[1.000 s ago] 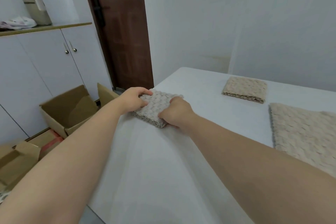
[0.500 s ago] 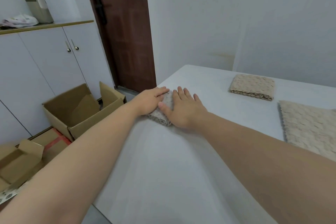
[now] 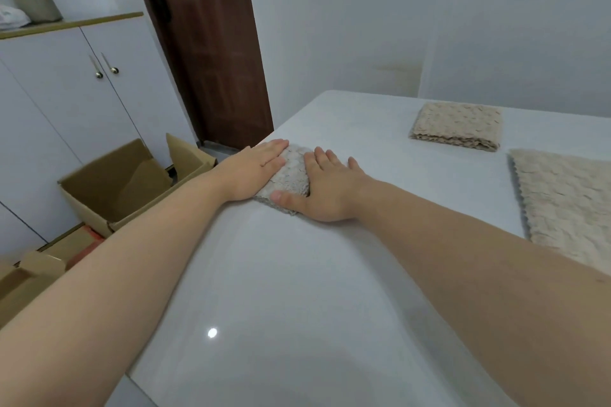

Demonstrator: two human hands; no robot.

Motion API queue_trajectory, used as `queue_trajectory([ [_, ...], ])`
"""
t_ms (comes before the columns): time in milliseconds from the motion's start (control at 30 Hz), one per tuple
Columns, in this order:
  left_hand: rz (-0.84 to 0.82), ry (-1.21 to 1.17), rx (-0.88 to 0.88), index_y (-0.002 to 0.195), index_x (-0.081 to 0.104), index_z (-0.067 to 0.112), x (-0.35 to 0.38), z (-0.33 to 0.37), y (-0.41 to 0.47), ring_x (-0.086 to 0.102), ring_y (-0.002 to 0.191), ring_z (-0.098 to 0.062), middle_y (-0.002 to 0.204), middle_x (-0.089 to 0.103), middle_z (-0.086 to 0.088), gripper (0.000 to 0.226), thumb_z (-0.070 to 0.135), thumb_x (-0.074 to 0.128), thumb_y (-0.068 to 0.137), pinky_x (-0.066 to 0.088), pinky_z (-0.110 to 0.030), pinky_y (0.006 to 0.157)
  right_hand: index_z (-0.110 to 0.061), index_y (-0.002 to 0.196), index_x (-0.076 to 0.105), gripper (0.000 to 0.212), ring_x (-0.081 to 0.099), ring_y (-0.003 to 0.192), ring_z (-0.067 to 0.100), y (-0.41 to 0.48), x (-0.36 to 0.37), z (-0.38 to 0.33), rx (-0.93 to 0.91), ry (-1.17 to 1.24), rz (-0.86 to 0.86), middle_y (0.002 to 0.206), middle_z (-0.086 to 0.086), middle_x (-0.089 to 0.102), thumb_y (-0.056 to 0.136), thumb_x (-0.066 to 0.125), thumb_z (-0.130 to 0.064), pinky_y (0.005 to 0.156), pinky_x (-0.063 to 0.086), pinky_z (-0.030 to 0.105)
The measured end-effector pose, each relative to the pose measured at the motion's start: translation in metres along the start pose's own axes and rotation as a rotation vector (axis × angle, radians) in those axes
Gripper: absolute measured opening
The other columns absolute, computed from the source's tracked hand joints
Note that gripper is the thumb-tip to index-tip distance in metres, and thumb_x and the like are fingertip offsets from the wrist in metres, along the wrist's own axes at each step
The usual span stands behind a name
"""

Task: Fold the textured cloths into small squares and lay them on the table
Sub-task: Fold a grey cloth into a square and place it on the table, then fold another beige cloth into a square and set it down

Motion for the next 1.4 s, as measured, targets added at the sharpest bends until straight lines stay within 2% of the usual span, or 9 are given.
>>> queue_trajectory([
  [100, -0.016, -0.012, -0.012, 0.163, 0.017, 0.030, -0.001, -0.002, -0.002, 0.009, 0.156, -0.007, 0.170, 0.009, 0.011, 0.054, 0.042, 0.026, 0.111, 0.003, -0.039, 0.128, -0.016, 0.162, -0.009, 0.125, -0.008, 0.157, 0.022, 0.001, -0.001, -0.001, -0.004, -0.009, 0.007, 0.171, 0.005, -0.008, 0.073, 0.022, -0.098, 0.124, -0.001, 0.056],
  [300, 0.008, -0.083, -0.040, 0.162, 0.022, 0.027, -0.006, 0.002, -0.004, 0.018, 0.154, -0.009, 0.167, 0.022, 0.012, 0.054, 0.040, 0.033, 0.111, 0.008, -0.038, 0.128, -0.017, 0.162, -0.010, 0.124, -0.010, 0.157, 0.021, 0.000, 0.000, -0.002, -0.009, 0.045, 0.026, 0.170, 0.003, -0.010, 0.074, 0.025, -0.097, 0.124, -0.005, 0.055],
  [433, 0.099, -0.698, -0.153, 0.156, 0.039, 0.029, -0.013, -0.017, -0.008, 0.049, 0.134, -0.005, 0.149, 0.050, 0.012, 0.060, 0.017, 0.061, 0.101, 0.034, -0.025, 0.115, -0.018, 0.163, -0.005, 0.126, -0.006, 0.157, 0.018, -0.005, -0.005, 0.000, -0.021, 0.112, 0.087, 0.171, 0.002, -0.005, 0.071, 0.026, -0.099, 0.124, -0.003, 0.054],
  [500, 0.194, -0.849, -0.219, 0.151, 0.050, 0.026, -0.020, -0.028, -0.014, 0.060, 0.120, -0.003, 0.142, 0.059, 0.008, 0.055, 0.014, 0.063, 0.099, 0.046, -0.026, 0.106, -0.018, 0.163, 0.000, 0.124, -0.004, 0.157, 0.017, -0.007, -0.013, 0.003, -0.005, 0.239, 0.116, 0.171, 0.000, -0.001, 0.072, 0.033, -0.097, 0.125, -0.002, 0.053],
  [667, 0.508, -0.624, -0.337, 0.137, 0.065, 0.027, -0.063, -0.034, -0.042, 0.053, 0.131, -0.009, 0.141, 0.061, 0.011, 0.035, 0.032, 0.052, 0.105, 0.042, -0.040, 0.116, -0.017, 0.163, 0.005, 0.103, -0.007, 0.156, 0.013, -0.026, -0.037, 0.010, 0.027, 0.627, 0.176, 0.171, -0.005, 0.001, 0.090, 0.045, -0.077, 0.127, 0.002, 0.042],
  [833, 0.538, -0.506, -0.283, 0.133, 0.067, 0.024, -0.088, 0.026, -0.070, 0.057, 0.124, -0.008, 0.135, 0.065, 0.009, 0.035, 0.024, 0.045, 0.106, 0.043, -0.030, 0.111, -0.016, 0.155, 0.040, 0.058, 0.040, 0.144, 0.020, -0.059, -0.067, 0.028, 0.092, 0.709, 0.375, 0.159, 0.000, 0.042, 0.105, 0.044, -0.046, 0.116, 0.028, 0.030],
  [967, 0.524, -0.469, -0.234, 0.125, 0.071, 0.026, -0.088, 0.088, -0.090, 0.063, 0.107, -0.006, 0.121, 0.071, 0.010, 0.032, 0.020, 0.049, 0.104, 0.051, -0.028, 0.099, -0.019, 0.125, 0.071, 0.032, 0.061, 0.118, 0.014, -0.105, -0.088, 0.037, 0.096, 0.767, 0.500, 0.129, -0.004, 0.069, 0.101, 0.053, -0.030, 0.094, 0.040, 0.019],
  [1133, 0.547, -0.542, -0.154, 0.110, 0.075, 0.027, -0.076, 0.183, -0.111, 0.064, 0.104, 0.000, 0.110, 0.072, 0.017, 0.027, 0.013, 0.055, 0.098, 0.046, -0.018, 0.093, -0.022, 0.105, 0.076, 0.023, 0.064, 0.093, 0.008, -0.178, -0.104, 0.075, 0.167, 0.846, 0.612, 0.102, -0.011, 0.073, 0.098, 0.054, -0.026, 0.069, 0.045, 0.015],
  [1400, 0.452, -0.709, -0.076, 0.105, 0.076, 0.027, -0.022, 0.325, -0.115, 0.064, 0.089, 0.006, 0.106, 0.071, 0.019, 0.028, 0.010, 0.057, 0.093, 0.042, -0.004, 0.061, -0.024, 0.099, 0.074, 0.019, 0.058, 0.074, -0.005, -0.322, -0.128, 0.185, 0.367, 0.816, 0.857, 0.093, -0.016, 0.067, 0.098, 0.056, -0.026, 0.060, 0.037, 0.010],
])
Point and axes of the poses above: each hand's wrist, its own y-axis towards the middle knuckle, its own x-axis out of the palm, z = x × y, the point moved 10 cm from there along y, towards the middle knuckle
